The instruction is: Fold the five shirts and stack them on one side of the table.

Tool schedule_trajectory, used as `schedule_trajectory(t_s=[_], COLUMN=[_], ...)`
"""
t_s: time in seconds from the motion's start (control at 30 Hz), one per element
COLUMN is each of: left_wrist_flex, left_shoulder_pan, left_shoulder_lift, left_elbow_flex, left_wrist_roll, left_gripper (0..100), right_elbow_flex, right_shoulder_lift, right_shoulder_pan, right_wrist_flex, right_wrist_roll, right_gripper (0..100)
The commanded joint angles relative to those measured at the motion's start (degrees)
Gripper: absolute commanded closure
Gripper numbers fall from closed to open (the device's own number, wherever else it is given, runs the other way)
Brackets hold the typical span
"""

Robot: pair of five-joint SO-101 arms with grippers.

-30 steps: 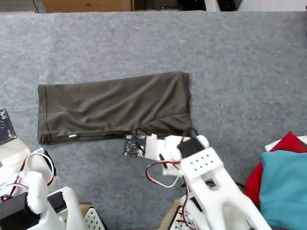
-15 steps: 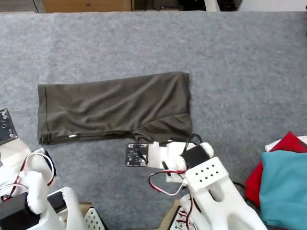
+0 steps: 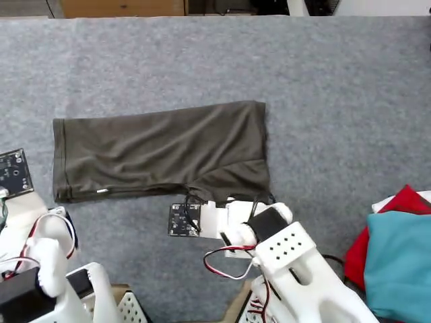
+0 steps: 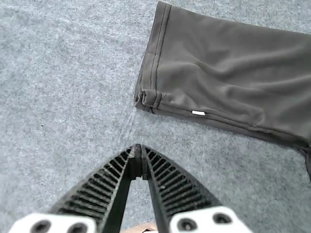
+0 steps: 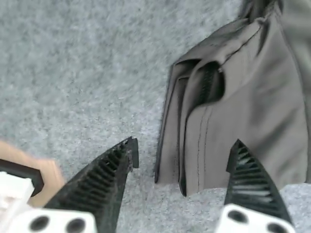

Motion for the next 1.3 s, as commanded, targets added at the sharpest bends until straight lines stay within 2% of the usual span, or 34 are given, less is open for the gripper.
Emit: schedule_trajectory(t_s=[0.0, 0.17, 0.27, 0.5, 0.87, 1.27], left_wrist_flex=[-3.87, -8.88, -10.29, -9.93, -9.93, -9.85], left_shoulder_pan=[-0.09, 0.0, 0.0, 5.54, 5.8, 5.8], left_shoulder_lift=[-0.22, -0.13, -0.04, -0.04, -0.04, -0.04], left_elbow_flex=[1.93, 3.96, 4.22, 6.07, 6.07, 6.07], left_wrist_roll=[-0.44, -0.44, -0.44, -0.35, -0.35, -0.44], left_gripper=[98, 98, 98, 98, 98, 98], right_elbow_flex=[-0.04, 1.89, 2.59, 3.91, 0.75, -3.65], right_shoulder_lift=[-1.36, -1.36, -1.36, -0.92, 13.93, 23.96], right_shoulder_pan=[-1.01, -1.01, -1.01, -0.84, 0.57, 3.38], right_wrist_flex=[-0.97, -3.52, -4.31, -6.33, -15.47, -16.18], right_wrist_roll=[-0.62, -0.62, -0.62, -0.62, -2.2, -2.11], right_gripper=[69.8, 70.8, 76.2, 77.7, 77.7, 78.2])
